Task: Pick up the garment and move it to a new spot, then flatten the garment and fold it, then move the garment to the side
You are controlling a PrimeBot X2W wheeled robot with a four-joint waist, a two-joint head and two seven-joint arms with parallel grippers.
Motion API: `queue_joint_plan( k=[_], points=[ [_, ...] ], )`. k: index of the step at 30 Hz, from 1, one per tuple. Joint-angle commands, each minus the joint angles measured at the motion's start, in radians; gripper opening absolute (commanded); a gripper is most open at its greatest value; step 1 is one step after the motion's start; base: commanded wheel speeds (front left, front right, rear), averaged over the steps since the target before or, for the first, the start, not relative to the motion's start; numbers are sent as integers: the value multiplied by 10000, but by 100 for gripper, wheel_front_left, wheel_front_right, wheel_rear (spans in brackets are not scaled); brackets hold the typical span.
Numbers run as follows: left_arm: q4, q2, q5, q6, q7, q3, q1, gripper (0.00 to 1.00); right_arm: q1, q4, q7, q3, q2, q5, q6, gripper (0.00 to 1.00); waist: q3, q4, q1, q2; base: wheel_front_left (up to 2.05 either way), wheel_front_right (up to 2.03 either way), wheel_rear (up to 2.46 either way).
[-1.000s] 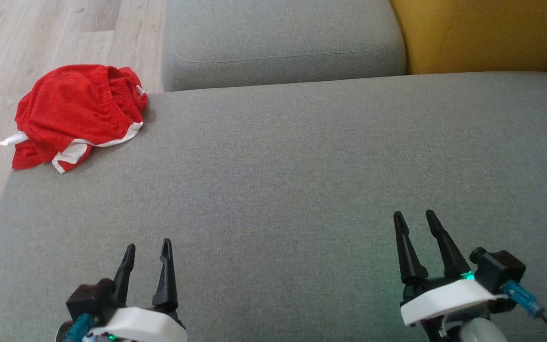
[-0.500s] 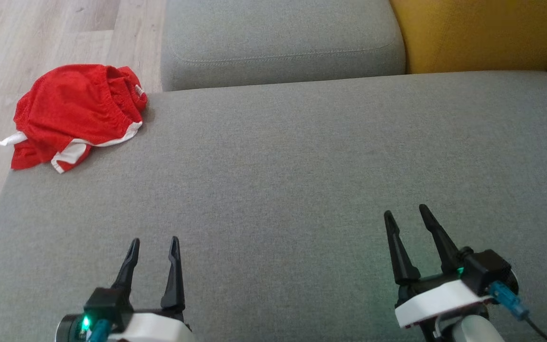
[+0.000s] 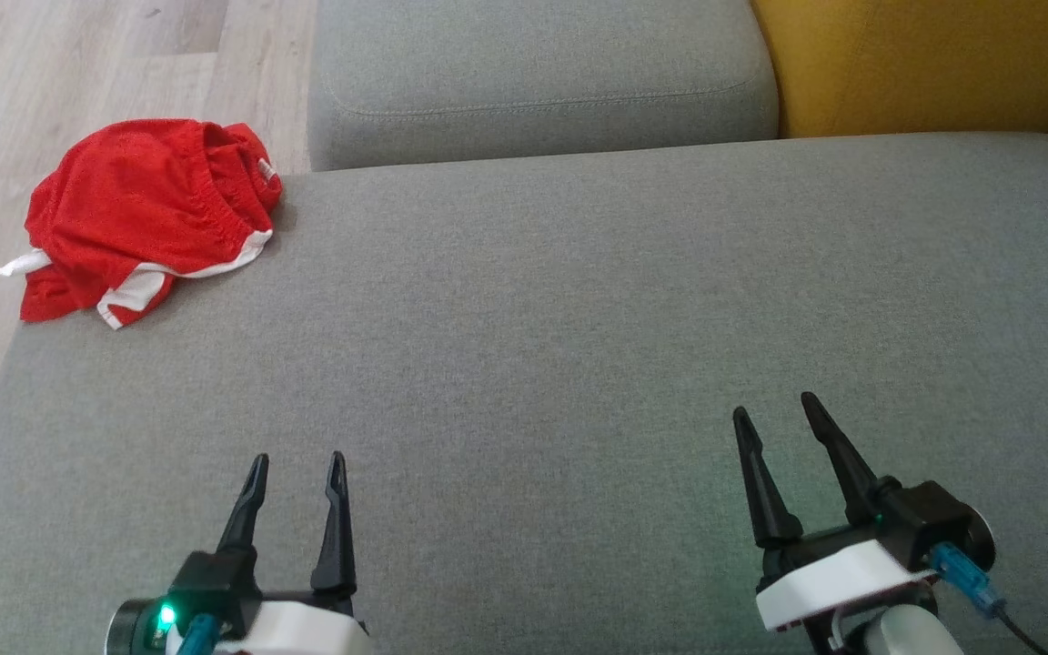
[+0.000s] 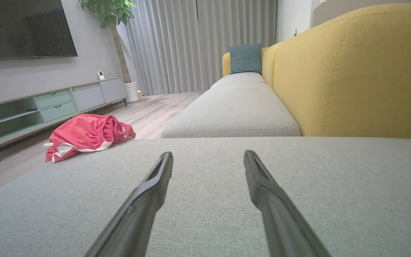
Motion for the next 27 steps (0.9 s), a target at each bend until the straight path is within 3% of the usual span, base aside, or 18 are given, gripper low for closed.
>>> queue_joint_plan(
  k=[1, 18, 23, 27],
  points=[
    [-300, 13, -48, 23, -122, 323, -223, 100, -545, -279, -109, 188, -83, 58, 77, 100, 3, -3, 0, -1, 0, 0, 0],
    [-194, -9, -41, -13, -122, 285, -283, 100, -538, -270, -109, 74, -83, 22, 77, 100, 43, 78, 0, -1, 0, 0, 0],
    [-195, -13, 45, -40, -122, 130, -385, 100, -419, -432, -109, 1, -83, 18, 77, 100, -50, 786, 0, -1, 0, 0, 0],
    [-242, -14, 80, -52, -122, 37, -357, 100, -306, -613, -109, 44, -83, 90, 77, 100, -190, 1796, 0, -1, 0, 0, 0]
  ],
)
